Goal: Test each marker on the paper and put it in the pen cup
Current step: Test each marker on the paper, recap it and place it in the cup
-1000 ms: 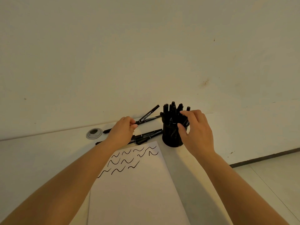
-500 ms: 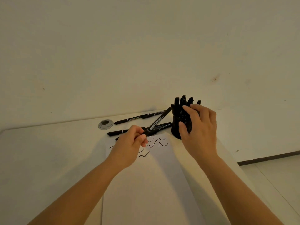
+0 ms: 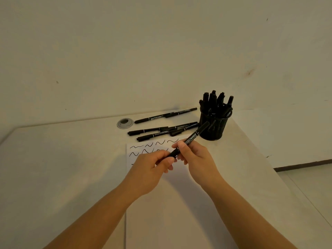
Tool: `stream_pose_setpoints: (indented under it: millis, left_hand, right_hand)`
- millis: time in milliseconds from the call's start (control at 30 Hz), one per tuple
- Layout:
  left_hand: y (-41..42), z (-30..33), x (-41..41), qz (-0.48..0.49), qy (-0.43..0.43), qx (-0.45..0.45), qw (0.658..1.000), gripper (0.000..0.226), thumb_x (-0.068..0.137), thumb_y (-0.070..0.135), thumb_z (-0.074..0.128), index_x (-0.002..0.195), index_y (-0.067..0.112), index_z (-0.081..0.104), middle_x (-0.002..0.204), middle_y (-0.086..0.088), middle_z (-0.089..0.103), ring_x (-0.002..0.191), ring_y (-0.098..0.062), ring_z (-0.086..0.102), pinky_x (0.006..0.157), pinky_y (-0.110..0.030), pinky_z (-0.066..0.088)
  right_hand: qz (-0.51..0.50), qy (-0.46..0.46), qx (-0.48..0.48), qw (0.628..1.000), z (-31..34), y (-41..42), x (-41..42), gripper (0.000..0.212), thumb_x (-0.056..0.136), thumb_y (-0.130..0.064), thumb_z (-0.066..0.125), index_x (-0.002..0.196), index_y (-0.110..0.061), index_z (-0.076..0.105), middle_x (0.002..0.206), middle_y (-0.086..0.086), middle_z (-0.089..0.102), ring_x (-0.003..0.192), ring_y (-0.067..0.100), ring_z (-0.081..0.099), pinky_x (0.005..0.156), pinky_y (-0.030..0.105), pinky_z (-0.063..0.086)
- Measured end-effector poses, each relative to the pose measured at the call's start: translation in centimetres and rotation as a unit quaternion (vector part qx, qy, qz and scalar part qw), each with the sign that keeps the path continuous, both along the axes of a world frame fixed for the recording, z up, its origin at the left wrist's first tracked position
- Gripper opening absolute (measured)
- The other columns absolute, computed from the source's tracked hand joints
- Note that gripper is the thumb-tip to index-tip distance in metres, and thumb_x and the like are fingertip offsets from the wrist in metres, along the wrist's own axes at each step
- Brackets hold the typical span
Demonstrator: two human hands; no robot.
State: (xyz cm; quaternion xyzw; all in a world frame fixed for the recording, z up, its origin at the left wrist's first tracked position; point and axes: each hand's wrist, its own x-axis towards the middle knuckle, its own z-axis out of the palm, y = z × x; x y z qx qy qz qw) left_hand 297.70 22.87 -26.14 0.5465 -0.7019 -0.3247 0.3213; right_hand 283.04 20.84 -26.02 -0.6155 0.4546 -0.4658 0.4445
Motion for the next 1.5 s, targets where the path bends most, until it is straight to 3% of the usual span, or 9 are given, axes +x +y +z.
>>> stream_pose_setpoints:
  millis: [200, 367, 467, 533, 667, 833, 1000, 1167, 1500]
  left_hand:
    - [1.1, -0.2, -0.2, 0.034, -0.02, -0.029, 0.999, 0.016, 0.088, 0.033, 0.052, 0.079, 0.044, 0.06, 0.064, 0.02, 0.062, 0.067, 0.006, 0.059, 0.061, -0.007, 0.041]
    - [1.4, -0.4, -1.2, 0.093, -0.175, -0.171, 0.965, 0.018, 0.089, 0.039, 0.051, 0.089, 0.029, 0.067, 0.072, 0.011, 0.067, 0.065, -0.01, 0.06, 0.057, -0.031, 0.048]
    - [2.1, -1.0, -0.4, 0.1, -0.232, -0.217, 0.943, 0.027, 0.086, 0.042, 0.05, 0.086, 0.023, 0.07, 0.067, 0.009, 0.067, 0.053, -0.015, 0.059, 0.044, -0.029, 0.047]
    - [2.6, -1.7, 0.8, 0.101, -0.218, -0.204, 0.949, 0.034, 0.086, 0.044, 0.043, 0.087, 0.021, 0.069, 0.068, 0.009, 0.068, 0.051, -0.015, 0.058, 0.044, -0.027, 0.047]
    - [1.6, -3.0, 2.0, 0.061, -0.144, -0.119, 0.981, 0.024, 0.094, 0.037, 0.043, 0.099, 0.022, 0.06, 0.078, 0.01, 0.064, 0.068, -0.014, 0.058, 0.061, -0.031, 0.045]
    - [0.7, -3.7, 0.8, -0.02, -0.195, -0.121, 0.973, 0.028, 0.095, 0.037, 0.036, 0.103, 0.019, 0.056, 0.087, 0.008, 0.053, 0.086, -0.012, 0.047, 0.071, -0.028, 0.04]
    - [0.6, -3.7, 1.2, -0.025, -0.18, -0.118, 0.976, 0.038, 0.089, 0.042, 0.031, 0.101, 0.017, 0.058, 0.082, 0.015, 0.046, 0.081, -0.008, 0.042, 0.066, -0.025, 0.036]
    - [0.6, -3.9, 1.2, -0.021, -0.178, -0.109, 0.978, 0.034, 0.089, 0.041, 0.033, 0.1, 0.02, 0.057, 0.083, 0.011, 0.052, 0.081, -0.009, 0.044, 0.067, -0.026, 0.038]
    - [0.7, -3.8, 1.3, -0.021, -0.16, -0.107, 0.981, 0.033, 0.09, 0.039, 0.035, 0.098, 0.017, 0.058, 0.08, 0.012, 0.052, 0.078, -0.009, 0.044, 0.066, -0.025, 0.038]
  right_hand:
    - [-0.001, -0.004, 0.03, 1.0, -0.4, 0.8, 0.0, 0.026, 0.095, -0.024, 0.044, 0.076, -0.024, 0.062, 0.052, -0.016, 0.058, 0.054, -0.003, 0.052, 0.053, 0.009, 0.041]
    - [-0.13, -0.079, 0.13, 0.98, -1.7, 0.5, 1.7, 0.029, 0.092, -0.032, 0.046, 0.069, -0.021, 0.059, 0.051, -0.008, 0.046, 0.047, 0.005, 0.041, 0.05, 0.021, 0.036]
    - [-0.257, -0.148, 0.175, 0.939, -1.1, -1.2, -0.6, 0.031, 0.094, -0.035, 0.043, 0.069, -0.019, 0.053, 0.056, -0.001, 0.043, 0.051, 0.013, 0.039, 0.052, 0.027, 0.033]
    - [-0.302, -0.137, 0.125, 0.935, -0.7, -2.0, -3.1, 0.028, 0.094, -0.036, 0.044, 0.071, -0.022, 0.055, 0.06, -0.001, 0.046, 0.054, 0.012, 0.041, 0.054, 0.026, 0.034]
    - [-0.223, -0.029, 0.03, 0.974, -0.9, -2.6, -4.5, 0.012, 0.089, -0.03, 0.055, 0.08, -0.026, 0.062, 0.067, -0.005, 0.061, 0.054, -0.005, 0.054, 0.061, 0.02, 0.041]
    - [-0.07, 0.051, 0.062, 0.994, -2.6, -3.3, -2.6, 0.01, 0.087, -0.025, 0.058, 0.082, -0.024, 0.066, 0.072, -0.004, 0.069, 0.065, -0.003, 0.062, 0.06, 0.01, 0.044]
    - [-0.144, 0.035, 0.031, 0.988, -4.3, -3.5, -3.4, 0.02, 0.087, -0.019, 0.055, 0.073, -0.032, 0.059, 0.07, -0.008, 0.068, 0.075, 0.005, 0.067, 0.072, 0.024, 0.05]
    - [-0.084, 0.095, -0.003, 0.992, -4.4, -3.4, -3.0, 0.021, 0.084, -0.018, 0.057, 0.071, -0.035, 0.057, 0.071, -0.019, 0.066, 0.075, 0.006, 0.066, 0.065, 0.018, 0.049]
    - [-0.171, 0.152, -0.033, 0.973, -4.2, -3.0, -4.5, 0.011, 0.087, -0.021, 0.055, 0.079, -0.027, 0.053, 0.076, -0.003, 0.064, 0.066, 0.003, 0.055, 0.053, 0.015, 0.034]
